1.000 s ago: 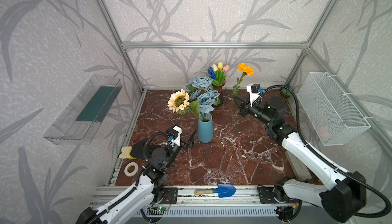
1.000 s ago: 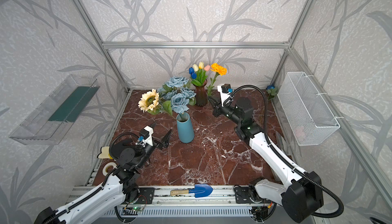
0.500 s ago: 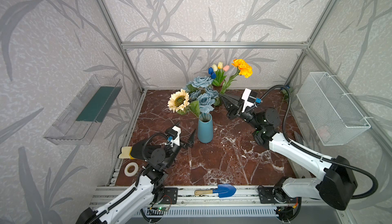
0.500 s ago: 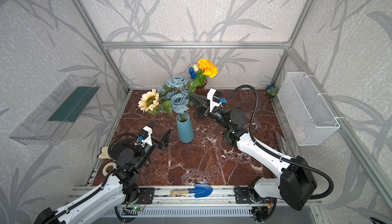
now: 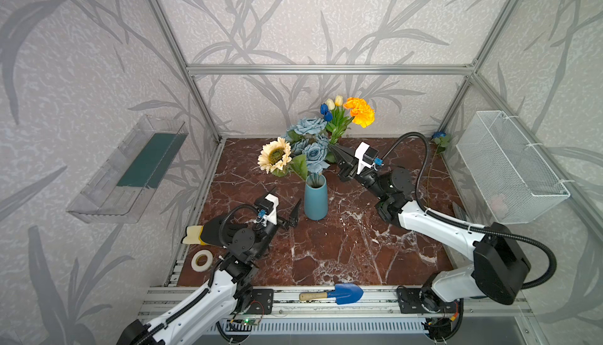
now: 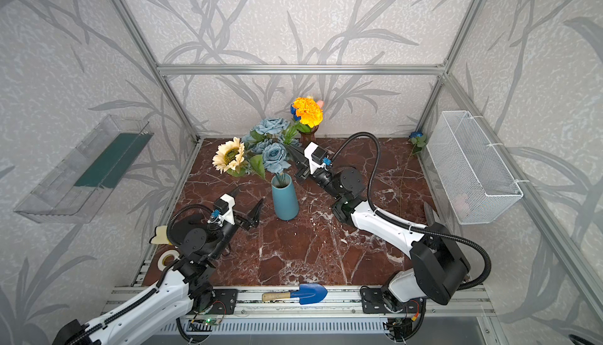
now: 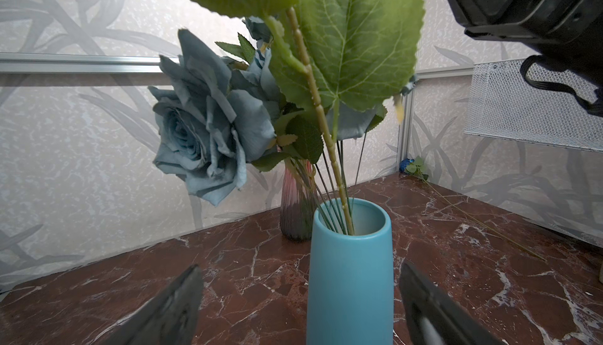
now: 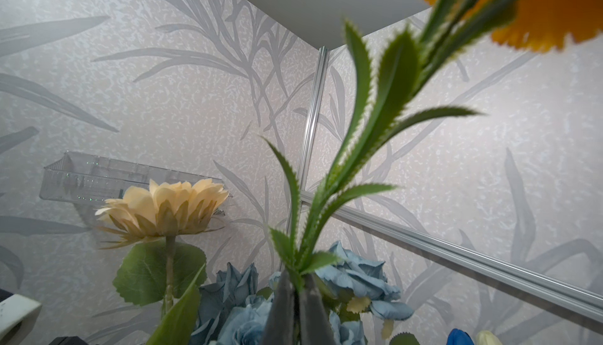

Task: Arrange flowers in a vase
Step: Place the flower in the vase.

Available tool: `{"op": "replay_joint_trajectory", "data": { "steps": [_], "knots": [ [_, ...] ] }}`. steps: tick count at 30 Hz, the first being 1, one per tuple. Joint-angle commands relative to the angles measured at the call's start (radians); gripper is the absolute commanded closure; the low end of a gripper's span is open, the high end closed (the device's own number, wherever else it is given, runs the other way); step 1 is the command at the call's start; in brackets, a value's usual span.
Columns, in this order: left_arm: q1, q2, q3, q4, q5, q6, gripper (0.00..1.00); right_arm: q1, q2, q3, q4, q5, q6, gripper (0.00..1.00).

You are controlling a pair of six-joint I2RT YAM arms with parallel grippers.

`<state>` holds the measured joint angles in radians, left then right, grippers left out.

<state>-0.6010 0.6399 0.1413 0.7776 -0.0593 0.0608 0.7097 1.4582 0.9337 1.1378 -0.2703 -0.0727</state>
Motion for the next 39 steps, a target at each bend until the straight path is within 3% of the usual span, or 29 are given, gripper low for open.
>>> {"op": "replay_joint_trajectory", "data": {
  "steps": [1, 19, 26, 28, 32, 39],
  "knots": [
    [0.0, -0.005, 0.007, 0.012, -0.011, 0.011, 0.06, 0.003, 0.01, -0.017, 0.045, 0.016, 0.005, 0.99],
    [0.001, 0.037, 0.014, 0.036, -0.001, 0.011, 0.06, 0.004, 0.053, -0.129, -0.11, -0.024, 0.074, 0.97],
    [0.0, 0.05, 0.015, 0.046, 0.004, 0.007, 0.06, 0.004, 0.108, -0.164, -0.107, -0.029, 0.08, 0.9],
    [0.0, 0.044, 0.015, 0.042, 0.001, 0.009, 0.06, 0.004, 0.092, -0.18, -0.119, -0.022, 0.074, 0.83],
    [0.0, 0.045, 0.018, 0.023, -0.002, 0.016, 0.06, 0.005, 0.028, -0.203, -0.165, -0.007, 0.048, 0.6],
    [0.0, 0.082, 0.017, 0.054, -0.002, 0.011, 0.06, 0.004, -0.13, -0.258, -0.252, 0.049, -0.022, 0.4]
  ]
}}
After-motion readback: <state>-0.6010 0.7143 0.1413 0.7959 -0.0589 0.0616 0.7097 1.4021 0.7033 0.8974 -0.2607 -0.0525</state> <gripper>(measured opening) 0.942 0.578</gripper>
